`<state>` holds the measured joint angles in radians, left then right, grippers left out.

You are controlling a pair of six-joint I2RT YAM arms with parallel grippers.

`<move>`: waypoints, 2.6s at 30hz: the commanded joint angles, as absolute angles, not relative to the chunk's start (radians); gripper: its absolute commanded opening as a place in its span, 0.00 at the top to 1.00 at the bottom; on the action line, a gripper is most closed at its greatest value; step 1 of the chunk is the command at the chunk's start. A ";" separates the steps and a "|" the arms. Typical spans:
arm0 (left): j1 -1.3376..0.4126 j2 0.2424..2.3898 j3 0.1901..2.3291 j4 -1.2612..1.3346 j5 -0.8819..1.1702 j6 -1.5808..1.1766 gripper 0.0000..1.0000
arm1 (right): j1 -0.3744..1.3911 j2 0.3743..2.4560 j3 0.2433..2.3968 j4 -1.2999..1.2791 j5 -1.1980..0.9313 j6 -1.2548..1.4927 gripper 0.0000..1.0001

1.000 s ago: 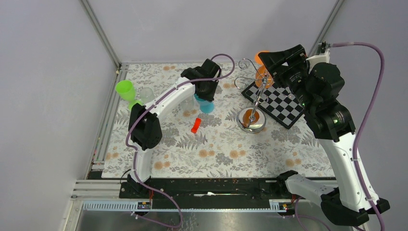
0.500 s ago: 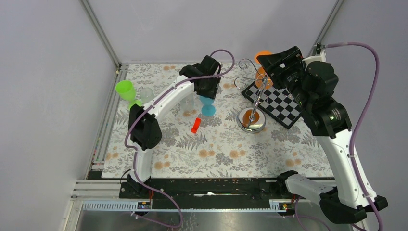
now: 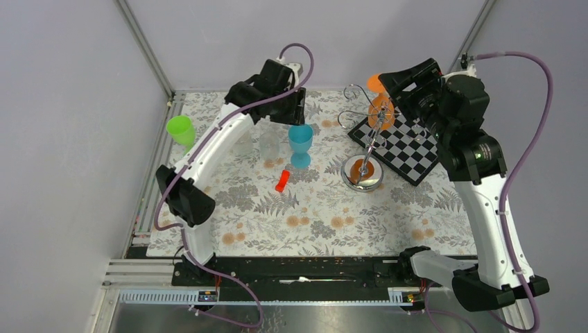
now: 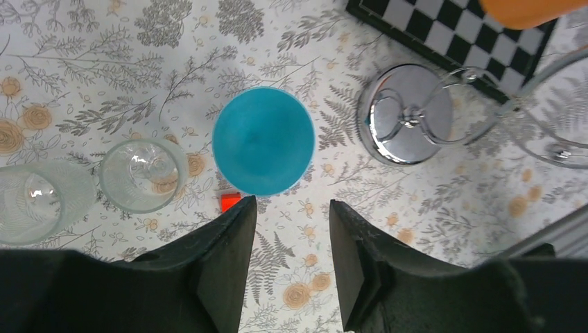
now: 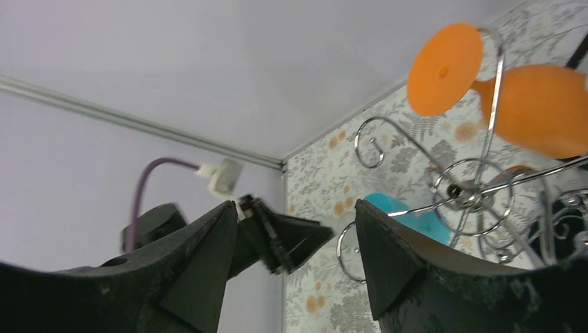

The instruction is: Take the wine glass off the wine glass rack

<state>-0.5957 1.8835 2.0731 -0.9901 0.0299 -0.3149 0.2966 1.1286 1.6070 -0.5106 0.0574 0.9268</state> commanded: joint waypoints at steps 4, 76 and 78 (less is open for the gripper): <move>-0.535 1.711 2.061 -0.929 0.193 -0.357 0.51 | 0.151 1.245 1.798 -0.646 0.003 0.797 0.39; -0.309 1.273 1.795 -0.812 0.005 -0.349 0.05 | 0.015 1.456 1.666 -0.520 -0.130 0.980 0.59; -0.308 1.272 1.792 -0.811 0.004 -0.348 0.05 | 0.015 1.466 1.670 -0.519 -0.130 0.984 0.58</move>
<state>-0.3157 1.2911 1.7916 -0.8452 0.0212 -0.3649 0.0193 1.4540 1.6646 -0.5625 -0.1040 0.9676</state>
